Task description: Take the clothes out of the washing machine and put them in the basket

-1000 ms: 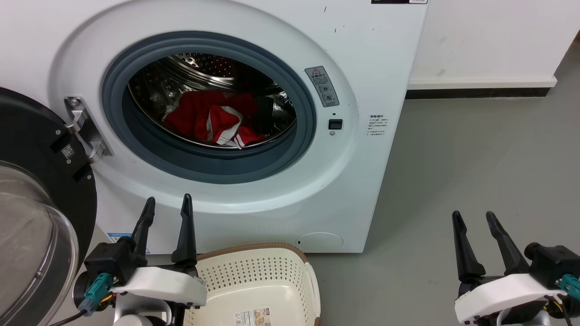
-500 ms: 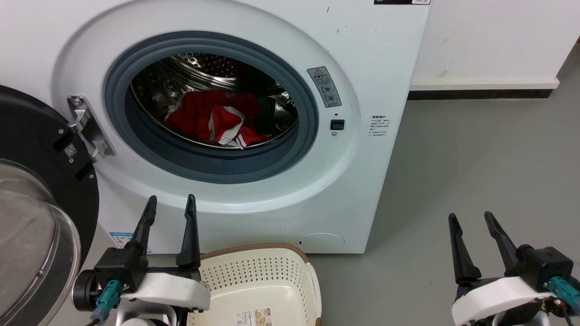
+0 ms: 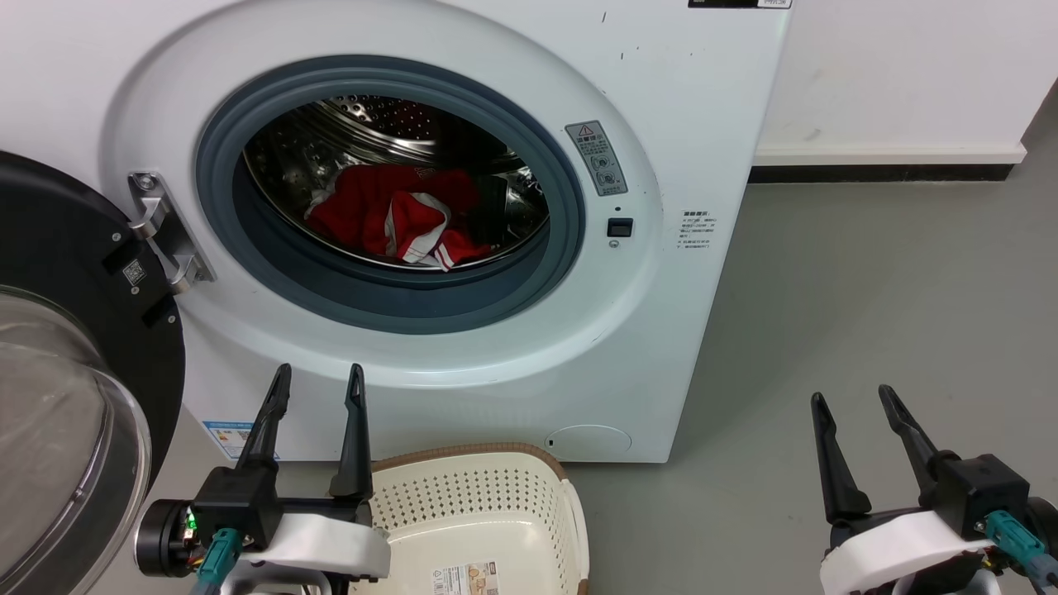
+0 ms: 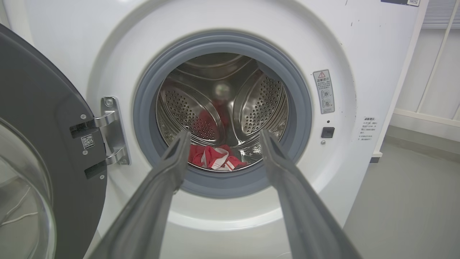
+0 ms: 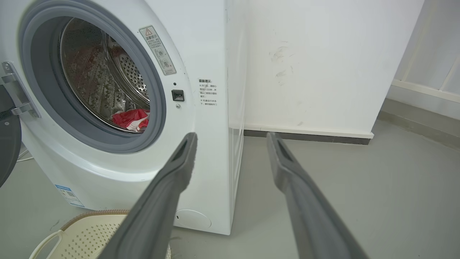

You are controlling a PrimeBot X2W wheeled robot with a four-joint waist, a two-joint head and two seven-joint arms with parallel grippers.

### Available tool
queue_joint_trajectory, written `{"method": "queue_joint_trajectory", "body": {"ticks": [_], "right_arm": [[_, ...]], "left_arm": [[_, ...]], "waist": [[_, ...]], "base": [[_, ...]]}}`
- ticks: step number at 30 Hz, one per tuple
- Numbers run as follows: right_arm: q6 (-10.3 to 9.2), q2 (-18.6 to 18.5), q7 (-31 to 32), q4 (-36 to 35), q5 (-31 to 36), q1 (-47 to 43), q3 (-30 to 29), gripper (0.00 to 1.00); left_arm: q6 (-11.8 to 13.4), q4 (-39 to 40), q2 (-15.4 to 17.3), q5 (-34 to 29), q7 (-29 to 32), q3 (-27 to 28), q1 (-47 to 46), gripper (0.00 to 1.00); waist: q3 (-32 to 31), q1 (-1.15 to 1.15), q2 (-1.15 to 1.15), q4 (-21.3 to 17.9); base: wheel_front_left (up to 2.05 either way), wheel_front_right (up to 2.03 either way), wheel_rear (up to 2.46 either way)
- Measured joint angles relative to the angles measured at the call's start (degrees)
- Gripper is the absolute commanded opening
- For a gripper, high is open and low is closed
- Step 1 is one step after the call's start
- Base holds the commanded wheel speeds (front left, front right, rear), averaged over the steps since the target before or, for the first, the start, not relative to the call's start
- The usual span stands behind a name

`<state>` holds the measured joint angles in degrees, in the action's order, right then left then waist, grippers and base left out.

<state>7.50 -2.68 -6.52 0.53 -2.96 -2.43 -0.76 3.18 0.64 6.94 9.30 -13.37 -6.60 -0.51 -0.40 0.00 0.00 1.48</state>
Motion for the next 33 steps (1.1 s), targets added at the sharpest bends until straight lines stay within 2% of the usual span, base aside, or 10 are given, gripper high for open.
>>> {"method": "queue_joint_trajectory", "body": {"ticks": [16,33], "right_arm": [[0.0,0.0,-1.3,-0.3,3.8,-0.3,0.1,1.0],[0.0,0.0,-1.5,0.7,1.4,-0.3,0.2,1.0]], "left_arm": [[-1.3,0.1,-1.9,-6.4,-1.5,2.2,0.6,1.0],[-3.5,-0.8,-3.2,-6.6,-1.7,4.3,1.1,1.0]], "waist": [[0.2,0.0,0.0,0.3],[0.2,0.0,0.0,0.2]], "base": [[0.0,0.0,0.0],[0.0,0.0,0.0]]}}
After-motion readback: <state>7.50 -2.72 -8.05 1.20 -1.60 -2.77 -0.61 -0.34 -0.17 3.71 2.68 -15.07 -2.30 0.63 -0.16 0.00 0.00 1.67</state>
